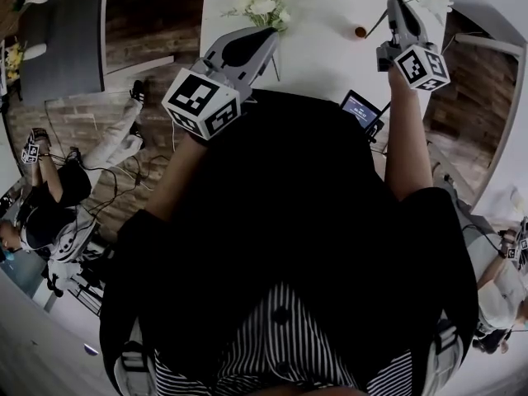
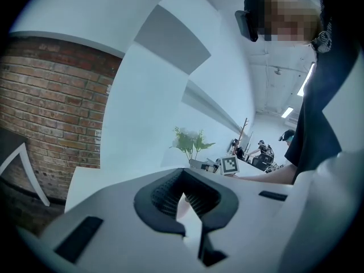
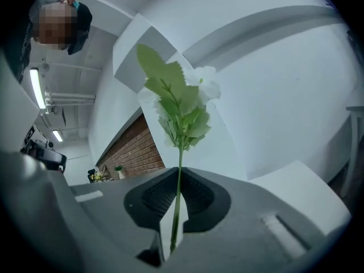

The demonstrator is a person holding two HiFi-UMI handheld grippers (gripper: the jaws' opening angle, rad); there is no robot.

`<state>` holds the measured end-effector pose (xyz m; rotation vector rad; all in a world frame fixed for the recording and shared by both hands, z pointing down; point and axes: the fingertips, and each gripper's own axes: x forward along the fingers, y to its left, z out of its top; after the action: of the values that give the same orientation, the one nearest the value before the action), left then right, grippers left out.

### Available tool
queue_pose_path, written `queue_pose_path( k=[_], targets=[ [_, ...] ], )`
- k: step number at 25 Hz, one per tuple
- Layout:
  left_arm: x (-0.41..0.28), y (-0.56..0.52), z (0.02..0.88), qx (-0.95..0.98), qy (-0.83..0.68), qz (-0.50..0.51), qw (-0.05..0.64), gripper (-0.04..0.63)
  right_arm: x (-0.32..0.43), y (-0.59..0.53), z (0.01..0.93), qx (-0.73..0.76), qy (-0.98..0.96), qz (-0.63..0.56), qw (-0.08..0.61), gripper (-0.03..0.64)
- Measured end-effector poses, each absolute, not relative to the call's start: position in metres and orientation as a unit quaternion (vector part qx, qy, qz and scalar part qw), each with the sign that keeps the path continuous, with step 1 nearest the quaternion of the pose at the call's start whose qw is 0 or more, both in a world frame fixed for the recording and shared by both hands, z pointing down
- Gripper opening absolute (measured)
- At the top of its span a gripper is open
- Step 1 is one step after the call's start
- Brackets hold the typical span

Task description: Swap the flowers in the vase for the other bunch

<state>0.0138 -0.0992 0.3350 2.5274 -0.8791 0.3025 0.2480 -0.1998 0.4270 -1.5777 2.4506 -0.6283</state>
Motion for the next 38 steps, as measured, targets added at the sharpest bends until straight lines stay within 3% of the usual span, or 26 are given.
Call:
queue_pose_path(
  k=[11,17,21,23,28,38],
  targets=[
    [0.009,-0.098,0.338,0.913,-0.322,0.112,0.224,0.006,0.224,-0.201,0.457,-0.519,0.825,-0.213,0.065,0.015],
    [0.009,-0.097,0.340,0.914,-0.317,0.089,0.235,0.006,0.204,-0.176,0.500,-0.497,0.835,-0.236,-0.005,0.029],
    [0.015,-0.101,0.339,0.917,-0.311,0.075,0.237,0.006,0.199,-0.165,0.510,-0.479,0.841,-0.246,-0.045,0.059],
    [0.017,-0.104,0.337,0.919,-0.308,0.070,0.236,0.006,0.198,-0.161,0.510,-0.473,0.842,-0.254,-0.053,0.123],
    [0.022,-0.112,0.338,0.922,-0.300,0.064,0.237,0.006,0.204,-0.145,0.506,-0.462,0.846,-0.257,-0.074,0.135],
    [0.066,-0.131,0.338,0.934,-0.271,0.059,0.227,0.006,0.230,-0.111,0.411,-0.470,0.849,-0.240,-0.026,0.122]
  ],
)
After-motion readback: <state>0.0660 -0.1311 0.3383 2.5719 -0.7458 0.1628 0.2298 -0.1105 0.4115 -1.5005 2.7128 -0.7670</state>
